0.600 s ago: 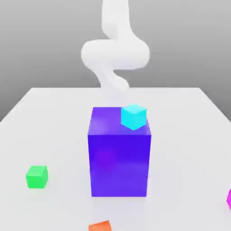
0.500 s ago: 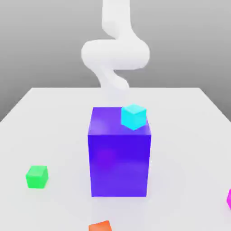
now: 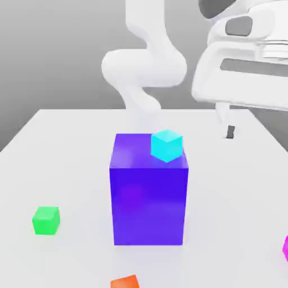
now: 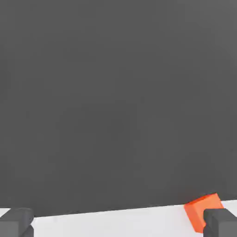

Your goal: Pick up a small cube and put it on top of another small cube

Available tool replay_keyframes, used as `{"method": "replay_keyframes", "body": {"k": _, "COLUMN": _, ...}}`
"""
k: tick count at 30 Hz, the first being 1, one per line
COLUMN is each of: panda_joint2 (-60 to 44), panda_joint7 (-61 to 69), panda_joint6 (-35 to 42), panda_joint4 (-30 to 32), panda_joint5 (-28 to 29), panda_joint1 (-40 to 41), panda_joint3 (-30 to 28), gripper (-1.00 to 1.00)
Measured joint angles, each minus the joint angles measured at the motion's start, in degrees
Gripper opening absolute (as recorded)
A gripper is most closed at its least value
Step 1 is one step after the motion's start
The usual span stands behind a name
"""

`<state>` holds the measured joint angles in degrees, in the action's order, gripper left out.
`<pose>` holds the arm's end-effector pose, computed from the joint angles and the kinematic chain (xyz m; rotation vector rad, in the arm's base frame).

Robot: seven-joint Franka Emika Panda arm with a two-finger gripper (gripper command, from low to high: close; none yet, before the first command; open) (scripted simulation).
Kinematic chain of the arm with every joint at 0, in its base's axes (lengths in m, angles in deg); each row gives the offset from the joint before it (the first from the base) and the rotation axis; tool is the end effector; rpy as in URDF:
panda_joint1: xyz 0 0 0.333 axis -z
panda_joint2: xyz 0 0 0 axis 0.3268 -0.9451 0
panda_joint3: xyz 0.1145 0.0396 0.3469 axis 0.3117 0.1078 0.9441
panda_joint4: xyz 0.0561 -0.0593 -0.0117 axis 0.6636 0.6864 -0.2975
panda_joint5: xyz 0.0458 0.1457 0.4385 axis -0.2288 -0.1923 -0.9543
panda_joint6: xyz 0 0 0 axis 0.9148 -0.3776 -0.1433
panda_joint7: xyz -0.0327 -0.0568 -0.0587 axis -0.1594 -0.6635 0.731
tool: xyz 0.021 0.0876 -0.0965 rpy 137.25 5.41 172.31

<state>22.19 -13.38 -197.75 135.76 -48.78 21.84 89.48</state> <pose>0.5566 0.2233 0.3933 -2.7949 1.2523 -0.5318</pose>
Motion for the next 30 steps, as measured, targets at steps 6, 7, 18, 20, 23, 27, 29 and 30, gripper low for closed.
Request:
{"method": "replay_keyframes", "body": {"k": 6, "panda_joint2": -12.3, "panda_joint7": -10.6, "panda_joint6": -2.5, "panda_joint4": -0.8, "panda_joint5": 4.9, "panda_joint1": -5.1, "panda_joint3": 1.0, "gripper": 0.0}}
{"method": "replay_keyframes", "body": {"k": 7, "panda_joint2": -14.2, "panda_joint7": -12.1, "panda_joint6": -3.0, "panda_joint4": -0.9, "panda_joint5": 5.3, "panda_joint1": -6.0, "panda_joint3": 1.1, "gripper": 0.0}}
{"method": "replay_keyframes", "body": {"k": 18, "panda_joint2": -34.4, "panda_joint7": -24.7, "panda_joint6": -12.7, "panda_joint4": -3.1, "panda_joint5": 8.9, "panda_joint1": -16.5, "panda_joint3": -1.4, "gripper": 0.0}}
{"method": "replay_keyframes", "body": {"k": 20, "panda_joint2": -36.2, "panda_joint7": -25.6, "panda_joint6": -13.9, "panda_joint4": -3.6, "panda_joint5": 10.1, "panda_joint1": -17.5, "panda_joint3": -2.7, "gripper": -1.0}}
{"method": "replay_keyframes", "body": {"k": 23, "panda_joint2": -36.2, "panda_joint7": -25.6, "panda_joint6": -14.0, "panda_joint4": -3.6, "panda_joint5": 10.1, "panda_joint1": -17.5, "panda_joint3": -2.7, "gripper": -1.0}}
{"method": "replay_keyframes", "body": {"k": 27, "panda_joint2": -35.0, "panda_joint7": -25.0, "panda_joint6": -13.2, "panda_joint4": -3.2, "panda_joint5": 9.1, "panda_joint1": -16.8, "panda_joint3": -1.8, "gripper": -1.0}}
{"method": "replay_keyframes", "body": {"k": 29, "panda_joint2": -31.2, "panda_joint7": -22.9, "panda_joint6": -10.6, "panda_joint4": -2.1, "panda_joint5": 6.2, "panda_joint1": -14.9, "panda_joint3": 0.7, "gripper": -1.0}}
{"method": "replay_keyframes", "body": {"k": 30, "panda_joint2": -30.1, "panda_joint7": -21.5, "panda_joint6": -9.8, "panda_joint4": -2.4, "panda_joint5": 5.3, "panda_joint1": -14.1, "panda_joint3": 1.8, "gripper": -1.0}}
